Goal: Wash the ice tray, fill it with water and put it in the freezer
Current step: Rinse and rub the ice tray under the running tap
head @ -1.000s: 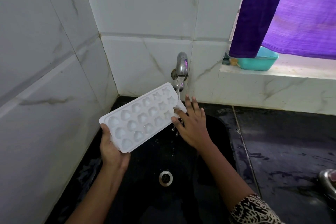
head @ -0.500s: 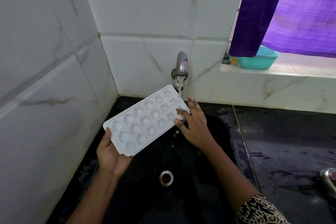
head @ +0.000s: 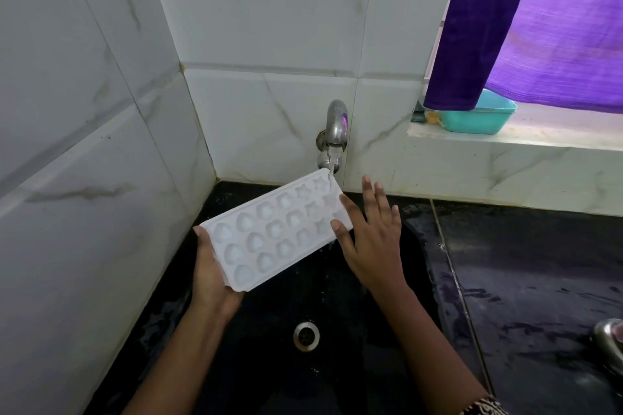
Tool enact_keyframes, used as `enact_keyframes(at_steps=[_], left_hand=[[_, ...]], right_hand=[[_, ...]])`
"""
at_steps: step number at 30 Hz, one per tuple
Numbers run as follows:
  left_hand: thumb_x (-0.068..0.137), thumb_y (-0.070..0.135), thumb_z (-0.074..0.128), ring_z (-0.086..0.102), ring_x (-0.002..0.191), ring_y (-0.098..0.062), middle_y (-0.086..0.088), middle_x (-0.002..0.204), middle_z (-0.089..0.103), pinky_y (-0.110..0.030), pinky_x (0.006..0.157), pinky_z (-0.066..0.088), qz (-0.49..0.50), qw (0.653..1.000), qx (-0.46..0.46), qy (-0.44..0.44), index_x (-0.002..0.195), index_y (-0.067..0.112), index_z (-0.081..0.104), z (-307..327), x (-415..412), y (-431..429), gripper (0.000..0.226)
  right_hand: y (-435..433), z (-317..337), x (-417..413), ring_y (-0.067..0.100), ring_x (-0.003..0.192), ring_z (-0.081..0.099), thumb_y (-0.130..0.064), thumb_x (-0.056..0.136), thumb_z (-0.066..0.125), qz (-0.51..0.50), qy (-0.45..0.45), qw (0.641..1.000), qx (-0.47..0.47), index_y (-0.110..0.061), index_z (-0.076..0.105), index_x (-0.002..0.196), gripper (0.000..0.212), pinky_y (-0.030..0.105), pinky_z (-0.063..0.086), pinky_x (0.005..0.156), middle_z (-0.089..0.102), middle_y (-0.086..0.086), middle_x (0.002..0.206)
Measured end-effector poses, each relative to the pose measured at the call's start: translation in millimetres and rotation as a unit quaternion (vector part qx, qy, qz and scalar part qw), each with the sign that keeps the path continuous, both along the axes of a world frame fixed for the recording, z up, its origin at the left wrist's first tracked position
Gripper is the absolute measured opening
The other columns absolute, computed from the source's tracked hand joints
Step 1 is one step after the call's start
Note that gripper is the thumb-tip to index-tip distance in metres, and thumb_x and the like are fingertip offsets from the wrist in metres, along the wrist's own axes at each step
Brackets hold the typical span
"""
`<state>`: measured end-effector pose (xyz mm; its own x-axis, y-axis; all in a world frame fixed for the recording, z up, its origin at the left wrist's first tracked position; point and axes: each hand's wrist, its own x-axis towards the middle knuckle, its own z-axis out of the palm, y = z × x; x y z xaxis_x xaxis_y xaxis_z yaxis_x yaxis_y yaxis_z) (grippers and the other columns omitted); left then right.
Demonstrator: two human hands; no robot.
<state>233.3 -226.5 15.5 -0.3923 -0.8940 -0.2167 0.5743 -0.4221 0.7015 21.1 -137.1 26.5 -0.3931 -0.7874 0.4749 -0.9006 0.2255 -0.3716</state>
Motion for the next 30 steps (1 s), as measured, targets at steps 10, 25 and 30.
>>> enact_keyframes(at_steps=[10, 25, 30], left_hand=[[0.090, 0.074, 0.030, 0.064, 0.114, -0.033, -0.013, 0.129, 0.064, -0.043, 0.077, 0.058, -0.053, 0.997, 0.040, 0.040, 0.125, 0.021, 0.063, -8, -16, 13, 0.072], [0.088, 0.073, 0.029, 0.063, 0.114, -0.034, -0.015, 0.129, 0.063, -0.043, 0.076, 0.058, -0.071, 0.997, 0.012, 0.019, 0.129, 0.018, 0.060, -5, -30, 16, 0.075], [0.089, 0.073, 0.027, 0.064, 0.113, -0.033, -0.014, 0.128, 0.065, -0.042, 0.075, 0.059, -0.065, 0.998, 0.009, 0.006, 0.129, 0.018, 0.059, -5, -29, 15, 0.075]], right_hand=[[-29, 17, 4, 0.022, 0.146, -0.009, -0.052, 0.093, 0.046, 0.051, 0.011, 0.996, 0.078, -0.024, 0.057, 0.125, 0.044, 0.053, 0.007, 0.113, -0.004, 0.005, 0.159], [-22, 15, -7, 0.018, 0.145, -0.008, -0.055, 0.093, 0.041, 0.023, 0.052, 0.997, 0.045, -0.025, 0.063, 0.116, 0.044, 0.055, 0.003, 0.113, 0.003, 0.002, 0.159], [-22, 14, -14, 0.016, 0.143, -0.016, -0.057, 0.093, 0.039, 0.040, 0.032, 0.997, 0.059, -0.029, 0.061, 0.117, 0.044, 0.052, -0.003, 0.113, -0.007, -0.003, 0.157]])
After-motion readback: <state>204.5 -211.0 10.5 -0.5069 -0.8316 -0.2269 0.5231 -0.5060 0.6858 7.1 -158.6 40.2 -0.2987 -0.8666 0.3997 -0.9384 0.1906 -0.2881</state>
